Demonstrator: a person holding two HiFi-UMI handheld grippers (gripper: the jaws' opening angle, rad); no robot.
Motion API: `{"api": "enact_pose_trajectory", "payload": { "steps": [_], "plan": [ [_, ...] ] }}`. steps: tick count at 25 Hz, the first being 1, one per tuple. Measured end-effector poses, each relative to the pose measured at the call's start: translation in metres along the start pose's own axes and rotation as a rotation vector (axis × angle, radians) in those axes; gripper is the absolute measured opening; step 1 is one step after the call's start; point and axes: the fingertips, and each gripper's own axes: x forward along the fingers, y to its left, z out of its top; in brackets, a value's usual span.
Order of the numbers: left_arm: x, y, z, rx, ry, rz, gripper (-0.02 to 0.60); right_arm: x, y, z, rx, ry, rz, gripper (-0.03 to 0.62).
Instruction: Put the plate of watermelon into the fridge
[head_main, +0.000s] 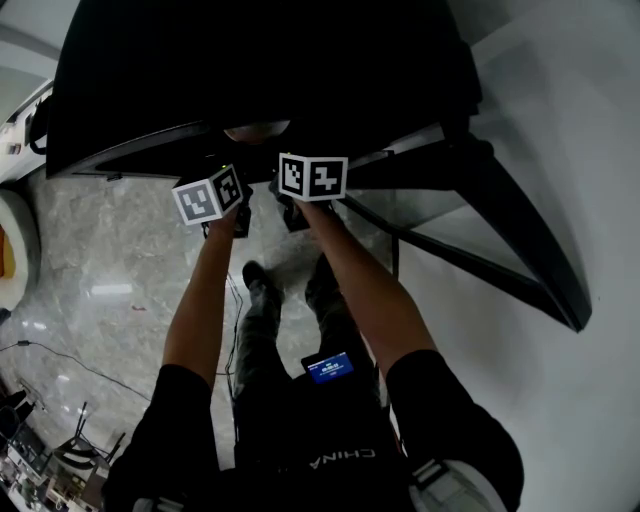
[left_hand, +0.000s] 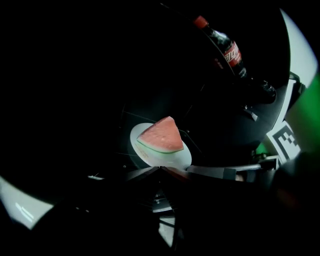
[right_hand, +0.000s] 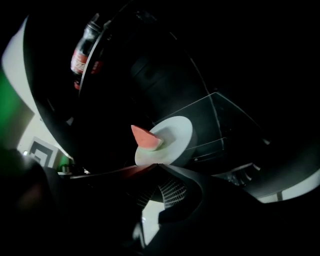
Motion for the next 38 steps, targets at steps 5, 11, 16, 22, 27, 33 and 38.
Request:
{"api": "enact_pose_trajectory", "payload": {
  "steps": [5,11,16,22,27,33,38],
  "plan": [
    [0.017,-0.014,0.006,0.049,0.048,-0.053,0.017,0.005,-0.01,0.013,-0.019,0.008,-0.048,0.015],
    [0.016,-0.03,0.024,0.062,0.044,-0.116,0.014,0.0,-0.007,0.022,-0.036,0.019,-0.07,0.015],
    [-0.024,-0.054,0.034,0.092,-0.067,-0.229,0.013,-0.026,0.012,0.016,-0.033,0.015,-0.052,0.015],
    [-0.069,-0.081,0.043,0.184,-0.245,-0.464,0.012,-0.03,0.046,0.011,-0.067,0.003,0.078,0.015],
    [-0.112,-0.106,0.073,0.23,-0.329,-0.509,0.012,-0.074,0.076,0.037,-0.177,-0.028,0.175,0.015],
    [-0.161,-0.113,0.037,0.188,-0.245,-0.415,0.012,-0.148,0.096,0.012,-0.199,-0.004,0.186,0.015],
    [-0.16,-0.107,0.022,0.215,-0.186,-0.341,0.012,-0.162,0.09,0.016,-0.223,-0.039,0.168,0.015]
  ]
}}
